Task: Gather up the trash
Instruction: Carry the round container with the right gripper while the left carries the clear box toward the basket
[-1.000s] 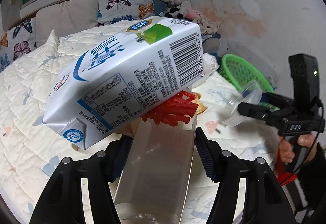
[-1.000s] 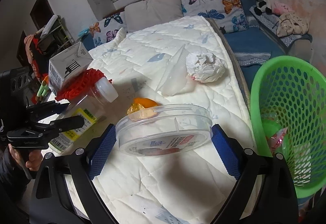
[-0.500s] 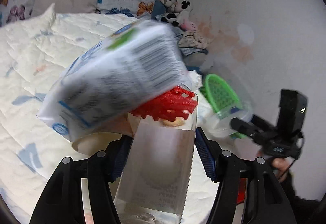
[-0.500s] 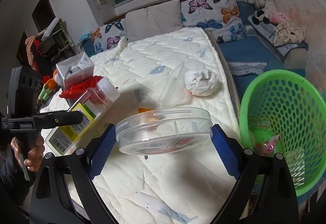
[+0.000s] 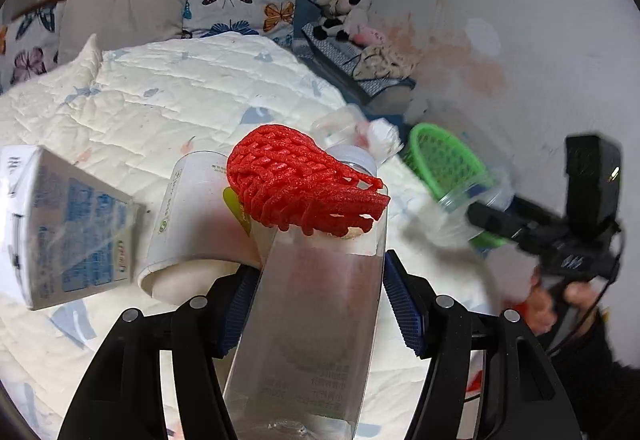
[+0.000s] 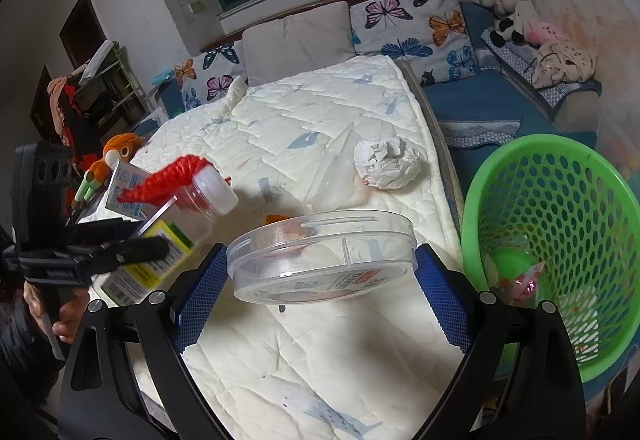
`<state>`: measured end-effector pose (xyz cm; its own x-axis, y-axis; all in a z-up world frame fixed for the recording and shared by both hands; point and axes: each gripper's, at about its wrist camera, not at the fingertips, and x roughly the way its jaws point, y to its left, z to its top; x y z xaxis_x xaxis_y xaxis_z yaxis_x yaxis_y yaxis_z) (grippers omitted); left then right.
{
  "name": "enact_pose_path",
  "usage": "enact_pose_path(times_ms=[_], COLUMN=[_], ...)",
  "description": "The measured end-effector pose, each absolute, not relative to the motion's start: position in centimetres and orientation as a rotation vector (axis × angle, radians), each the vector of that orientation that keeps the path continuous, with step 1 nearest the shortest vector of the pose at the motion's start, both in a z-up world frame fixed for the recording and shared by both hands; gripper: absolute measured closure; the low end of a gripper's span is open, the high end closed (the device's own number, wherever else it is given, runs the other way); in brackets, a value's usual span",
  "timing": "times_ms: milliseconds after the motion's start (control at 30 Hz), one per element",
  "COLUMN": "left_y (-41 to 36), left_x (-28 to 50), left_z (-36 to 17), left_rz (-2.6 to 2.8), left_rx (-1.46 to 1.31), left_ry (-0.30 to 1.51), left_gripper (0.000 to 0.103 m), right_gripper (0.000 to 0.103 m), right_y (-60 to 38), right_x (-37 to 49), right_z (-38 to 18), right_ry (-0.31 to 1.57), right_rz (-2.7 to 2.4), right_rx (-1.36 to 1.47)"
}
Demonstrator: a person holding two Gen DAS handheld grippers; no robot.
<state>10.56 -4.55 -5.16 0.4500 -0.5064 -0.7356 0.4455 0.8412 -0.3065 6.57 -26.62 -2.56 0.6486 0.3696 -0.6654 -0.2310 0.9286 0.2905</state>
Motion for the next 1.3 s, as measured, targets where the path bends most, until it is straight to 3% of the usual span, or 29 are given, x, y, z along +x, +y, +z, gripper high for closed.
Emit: enact_pose_path(times_ms=[200,267,300,333,500,733,1167,1233,1300], left_y=[-4.4,-4.5,-4.5,-4.4,-4.0,-3.2,-5.5,-6.0,-5.7], left_x=[10.0,9.9,9.7,9.5,8.9,7.1,7.5,7.4,7.4], left_z=[-6.5,-6.6,-6.6,-6.5,-6.3,-6.7,-8.7,-8.9,-8.7], left_rz=[-0.554,-0.546,-0.542,-0.54,-0.537,-0.556,-0.539,-0.511,-0.512], left_rx=[0.02,0.038,0.039,0.038,0.033,0.014,0.099,0.144,0.129], left_ry=[0.935,0.927,0.921,0.909,0.892,0.884,0.926,0.918,0.923], left_gripper=[0.042,0.033,0.022,0.017,0.017,0.032,0.032,0.046,0.048], right_gripper=[0.011,0.011,0.011,0.011,0.012,0.011,0.011,0.012,0.012], right_y=[-26.3,-26.3,-26.2,-26.3,-26.2,-26.2,-26.3,-26.3,-26.4], right_x=[6.5,6.4,6.3,6.3,6.2,5.9,6.0,5.9,5.8], right_z=[-2.9,-3.1,-3.1,-3.1,-3.1,-3.3,-3.6,-3.5,-3.3], right_ry=[0.807,0.808,0.808,0.808,0.807,0.808,0.815,0.812,0.807], right_rz=[0.352,0.354,0.355,0.356,0.357,0.36,0.362,0.361,0.359], right_rx=[0.187,0.19,0.19,0.19,0.193,0.195,0.197,0.197,0.196])
